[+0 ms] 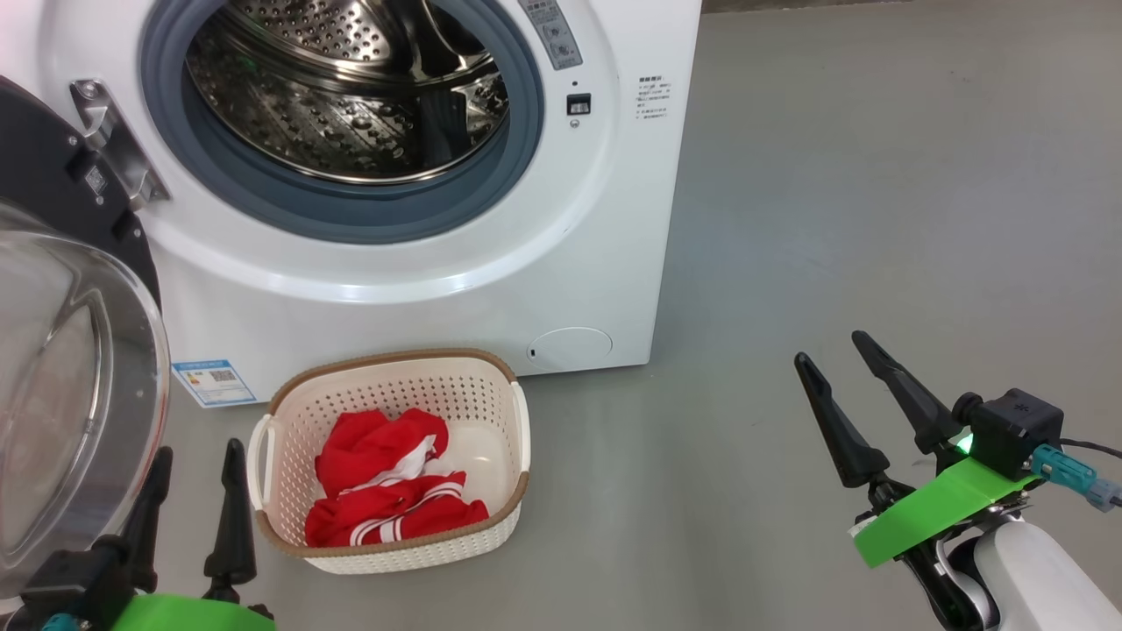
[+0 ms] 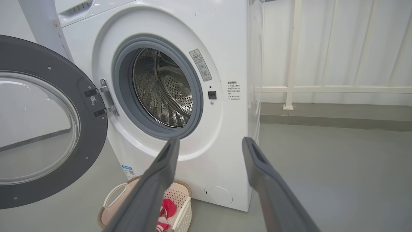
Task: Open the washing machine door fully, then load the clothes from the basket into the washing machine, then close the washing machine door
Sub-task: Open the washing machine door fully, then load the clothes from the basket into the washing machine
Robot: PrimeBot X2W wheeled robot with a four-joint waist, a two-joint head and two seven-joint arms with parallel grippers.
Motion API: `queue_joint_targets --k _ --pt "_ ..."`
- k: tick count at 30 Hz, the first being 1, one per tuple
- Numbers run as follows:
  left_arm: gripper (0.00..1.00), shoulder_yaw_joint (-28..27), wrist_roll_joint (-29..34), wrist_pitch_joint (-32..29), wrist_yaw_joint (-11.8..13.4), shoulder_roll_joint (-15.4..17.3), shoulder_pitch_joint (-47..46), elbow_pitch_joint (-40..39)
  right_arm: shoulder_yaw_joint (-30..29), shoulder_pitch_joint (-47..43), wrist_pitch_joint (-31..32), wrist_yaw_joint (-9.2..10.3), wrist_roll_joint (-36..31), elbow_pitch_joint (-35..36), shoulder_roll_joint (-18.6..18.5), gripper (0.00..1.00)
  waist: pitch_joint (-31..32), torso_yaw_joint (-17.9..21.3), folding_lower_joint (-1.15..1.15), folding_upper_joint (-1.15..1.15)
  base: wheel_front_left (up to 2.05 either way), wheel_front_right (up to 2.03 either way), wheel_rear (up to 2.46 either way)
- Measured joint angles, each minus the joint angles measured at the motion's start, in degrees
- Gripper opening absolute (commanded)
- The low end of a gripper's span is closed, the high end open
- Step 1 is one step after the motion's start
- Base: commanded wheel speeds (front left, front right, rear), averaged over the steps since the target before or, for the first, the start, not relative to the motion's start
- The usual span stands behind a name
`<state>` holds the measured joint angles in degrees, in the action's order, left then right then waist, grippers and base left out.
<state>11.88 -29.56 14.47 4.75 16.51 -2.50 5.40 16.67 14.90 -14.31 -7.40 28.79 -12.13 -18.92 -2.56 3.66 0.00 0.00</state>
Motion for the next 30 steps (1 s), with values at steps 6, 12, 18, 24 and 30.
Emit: queue_joint_targets --k 6,12,18,24,30 --pt "1.00 -0.60 1.37 0.00 -0.55 -0.40 0.00 0.02 -0.46 0.00 0.00 0.00 0.00 0.00 -0.02 1.00 -0.33 -0.18 0.00 0.00 0.00 0.00 0.00" --pt "1.00 -0.99 1.78 0.00 -0.98 -0.80 0.01 0.31 -0.69 -0.30 0.00 0.00 -0.01 -0.04 -0.05 1.00 -0.29 -0.46 0.00 0.00 0.00 0.00 0.00" --pt "1.00 -1.32 2.27 0.00 -1.07 -0.92 0.24 0.56 -0.81 -1.14 0.00 0.00 -0.09 -0.02 -0.35 1.00 -0.34 -0.66 0.00 0.00 0.00 0.00 0.00" --pt "1.00 -1.34 2.78 0.00 -1.48 -0.93 0.23 0.67 -0.85 -1.14 0.00 0.00 -0.09 0.01 -0.37 1.00 -0.81 -1.02 0.00 0.00 0.00 0.00 0.00" --pt "1.00 -1.44 3.36 0.00 -1.49 -0.96 0.23 0.71 -0.88 -1.14 0.00 0.00 -0.09 0.02 -0.35 1.00 -0.92 -1.39 0.00 0.00 0.01 -0.01 0.00"
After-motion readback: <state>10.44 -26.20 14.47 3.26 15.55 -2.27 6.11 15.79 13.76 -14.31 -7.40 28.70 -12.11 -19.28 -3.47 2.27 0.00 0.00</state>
